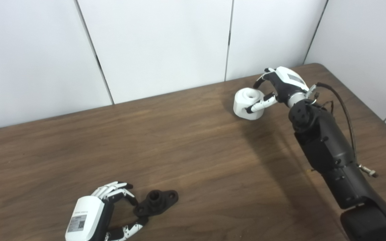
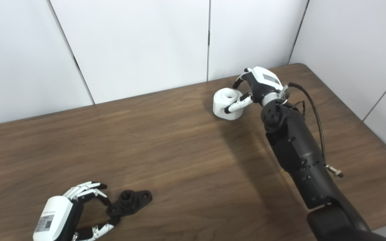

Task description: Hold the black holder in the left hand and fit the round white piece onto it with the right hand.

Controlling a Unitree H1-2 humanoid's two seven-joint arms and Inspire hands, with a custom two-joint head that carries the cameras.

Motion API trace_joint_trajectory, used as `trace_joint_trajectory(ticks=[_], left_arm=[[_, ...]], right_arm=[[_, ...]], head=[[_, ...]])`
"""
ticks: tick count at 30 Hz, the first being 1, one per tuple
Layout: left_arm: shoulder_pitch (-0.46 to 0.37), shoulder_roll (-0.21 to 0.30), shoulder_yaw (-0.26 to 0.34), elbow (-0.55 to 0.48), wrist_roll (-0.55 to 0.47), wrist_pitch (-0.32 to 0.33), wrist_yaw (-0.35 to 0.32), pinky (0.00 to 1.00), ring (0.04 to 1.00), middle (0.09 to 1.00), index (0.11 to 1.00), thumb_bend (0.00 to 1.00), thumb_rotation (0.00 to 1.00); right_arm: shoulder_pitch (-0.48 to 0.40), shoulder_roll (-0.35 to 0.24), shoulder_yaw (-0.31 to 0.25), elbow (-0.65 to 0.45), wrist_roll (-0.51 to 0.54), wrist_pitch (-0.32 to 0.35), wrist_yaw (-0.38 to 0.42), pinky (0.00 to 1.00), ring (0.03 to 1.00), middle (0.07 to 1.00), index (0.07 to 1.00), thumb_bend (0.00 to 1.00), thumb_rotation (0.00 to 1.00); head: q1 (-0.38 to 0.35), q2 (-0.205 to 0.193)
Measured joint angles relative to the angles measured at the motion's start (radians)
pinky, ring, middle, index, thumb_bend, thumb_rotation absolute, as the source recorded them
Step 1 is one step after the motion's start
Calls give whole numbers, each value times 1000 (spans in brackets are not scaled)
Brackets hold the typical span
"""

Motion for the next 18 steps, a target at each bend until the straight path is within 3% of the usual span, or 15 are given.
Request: trace_joint_trajectory(ticks=[18], left_arm=[[0, -3, 0, -1, 2, 3, 0, 765, 793, 739, 486, 518, 42]], right_arm=[[0, -8, 23, 15, 19, 0, -15, 1000, 1000, 956, 654, 867, 281]], head=[[2, 5]])
